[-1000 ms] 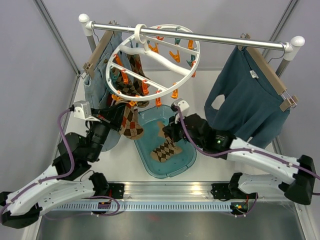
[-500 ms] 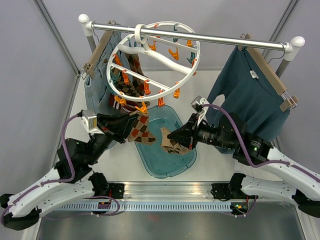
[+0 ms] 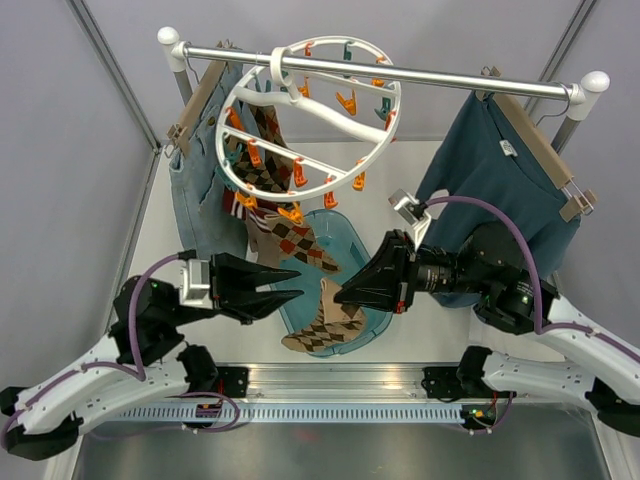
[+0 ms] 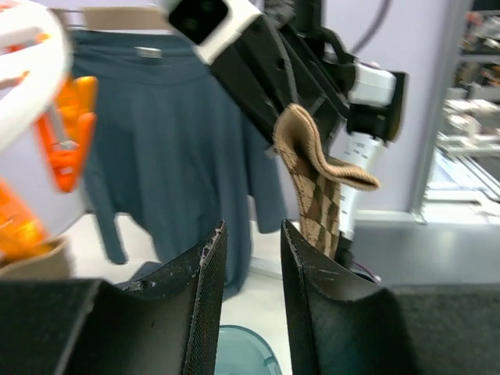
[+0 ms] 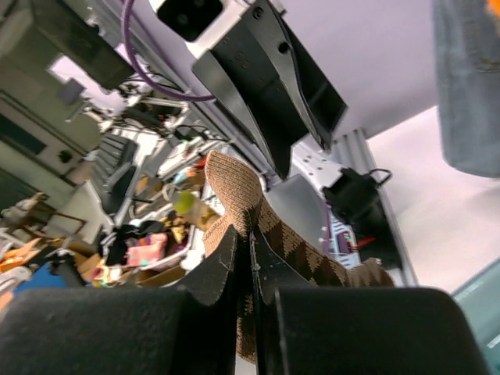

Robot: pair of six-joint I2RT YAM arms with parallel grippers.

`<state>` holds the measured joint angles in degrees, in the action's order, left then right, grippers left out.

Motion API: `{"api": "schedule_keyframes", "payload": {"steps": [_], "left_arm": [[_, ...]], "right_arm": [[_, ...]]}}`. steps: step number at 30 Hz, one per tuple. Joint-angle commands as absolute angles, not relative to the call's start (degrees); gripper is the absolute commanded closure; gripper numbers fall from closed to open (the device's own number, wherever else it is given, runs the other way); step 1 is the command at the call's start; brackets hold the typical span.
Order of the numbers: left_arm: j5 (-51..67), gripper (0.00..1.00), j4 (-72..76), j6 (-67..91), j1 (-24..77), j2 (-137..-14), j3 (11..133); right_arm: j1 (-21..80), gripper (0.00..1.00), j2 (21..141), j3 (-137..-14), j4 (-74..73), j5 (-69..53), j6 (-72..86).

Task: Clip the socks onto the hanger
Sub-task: Pick up the sock from the bin.

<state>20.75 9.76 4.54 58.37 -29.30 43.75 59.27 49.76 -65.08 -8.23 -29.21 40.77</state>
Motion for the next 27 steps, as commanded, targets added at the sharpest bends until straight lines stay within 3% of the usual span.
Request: {"api": "schedule_keyframes", "payload": {"steps": [1, 27], "left_arm": [[33.3, 0.61, 11.9, 2.5, 58.5, -32.9, 47.3], [38.7, 0.61, 12.8, 2.6, 58.5, -37.1, 52.6]], "right_arm": [[59.2, 1.00, 50.5, -66.6, -0.5, -34.5, 47.5], [59.2, 1.00, 52.7, -66.0, -0.9, -37.2, 46.9]]}}
